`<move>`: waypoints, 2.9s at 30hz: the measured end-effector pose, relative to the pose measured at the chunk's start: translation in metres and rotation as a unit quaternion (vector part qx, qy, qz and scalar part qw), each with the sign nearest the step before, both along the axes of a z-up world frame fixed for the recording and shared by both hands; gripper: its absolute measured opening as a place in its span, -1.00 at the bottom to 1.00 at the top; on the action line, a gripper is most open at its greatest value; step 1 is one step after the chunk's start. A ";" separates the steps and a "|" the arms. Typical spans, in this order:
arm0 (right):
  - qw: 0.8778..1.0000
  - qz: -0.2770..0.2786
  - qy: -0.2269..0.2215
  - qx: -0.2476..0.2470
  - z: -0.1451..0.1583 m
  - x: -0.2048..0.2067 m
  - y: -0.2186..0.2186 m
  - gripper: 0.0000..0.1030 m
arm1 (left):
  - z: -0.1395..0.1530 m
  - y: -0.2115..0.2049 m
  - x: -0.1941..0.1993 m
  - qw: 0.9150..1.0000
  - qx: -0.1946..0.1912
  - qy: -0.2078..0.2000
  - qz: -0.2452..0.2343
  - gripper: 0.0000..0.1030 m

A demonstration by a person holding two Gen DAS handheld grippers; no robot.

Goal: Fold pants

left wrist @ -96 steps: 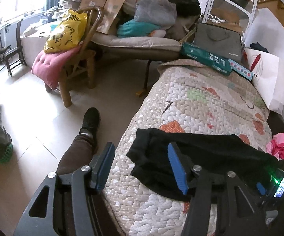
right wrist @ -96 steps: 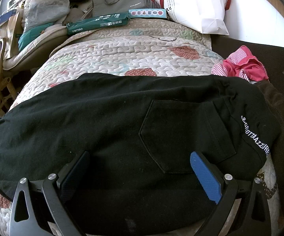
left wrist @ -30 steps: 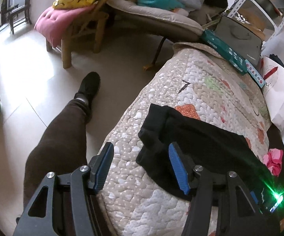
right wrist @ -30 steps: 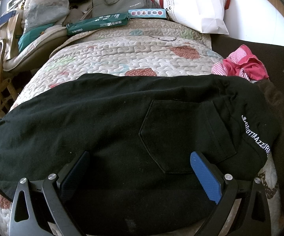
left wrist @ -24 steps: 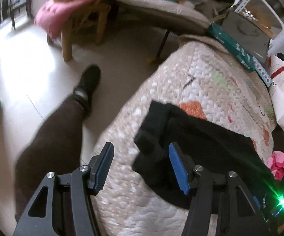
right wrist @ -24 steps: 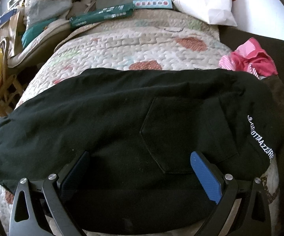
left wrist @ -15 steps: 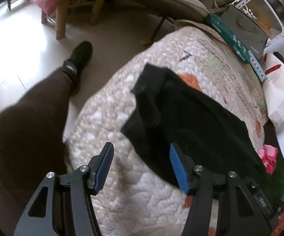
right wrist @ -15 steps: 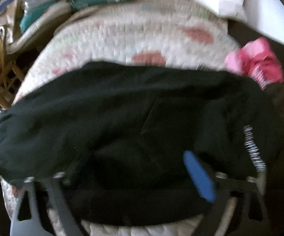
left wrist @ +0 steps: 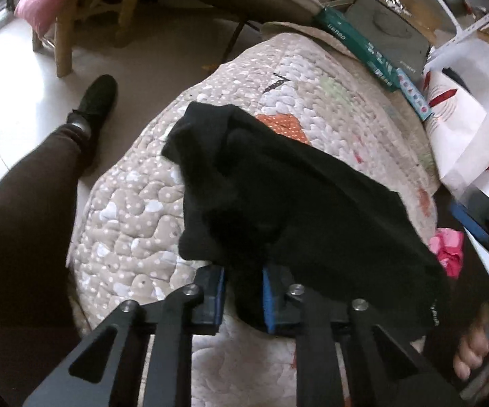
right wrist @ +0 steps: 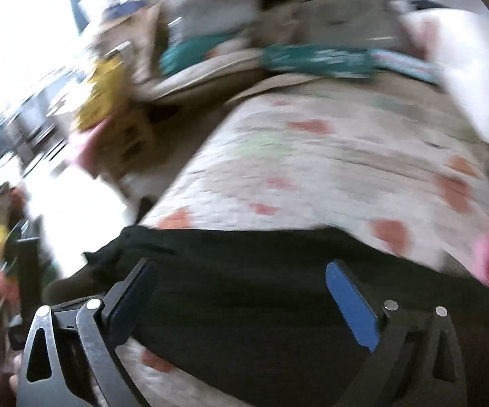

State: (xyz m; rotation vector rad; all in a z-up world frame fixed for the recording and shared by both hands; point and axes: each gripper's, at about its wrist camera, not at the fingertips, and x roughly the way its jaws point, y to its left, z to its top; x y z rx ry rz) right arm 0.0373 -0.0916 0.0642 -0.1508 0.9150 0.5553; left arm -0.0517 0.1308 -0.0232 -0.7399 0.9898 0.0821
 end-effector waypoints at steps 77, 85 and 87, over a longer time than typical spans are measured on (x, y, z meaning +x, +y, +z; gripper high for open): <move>0.969 -0.164 0.057 0.179 -0.001 0.023 -0.121 0.27 | 0.101 -0.075 -0.010 0.978 0.151 -0.067 -0.130 0.11; 0.948 -0.076 0.165 0.260 -0.025 0.008 -0.068 0.27 | 0.064 -0.063 0.012 0.982 0.151 -0.023 -0.111 0.11; 0.949 -0.099 0.186 0.234 -0.048 0.005 -0.070 0.27 | 0.058 -0.069 0.016 0.981 0.151 -0.020 -0.123 0.11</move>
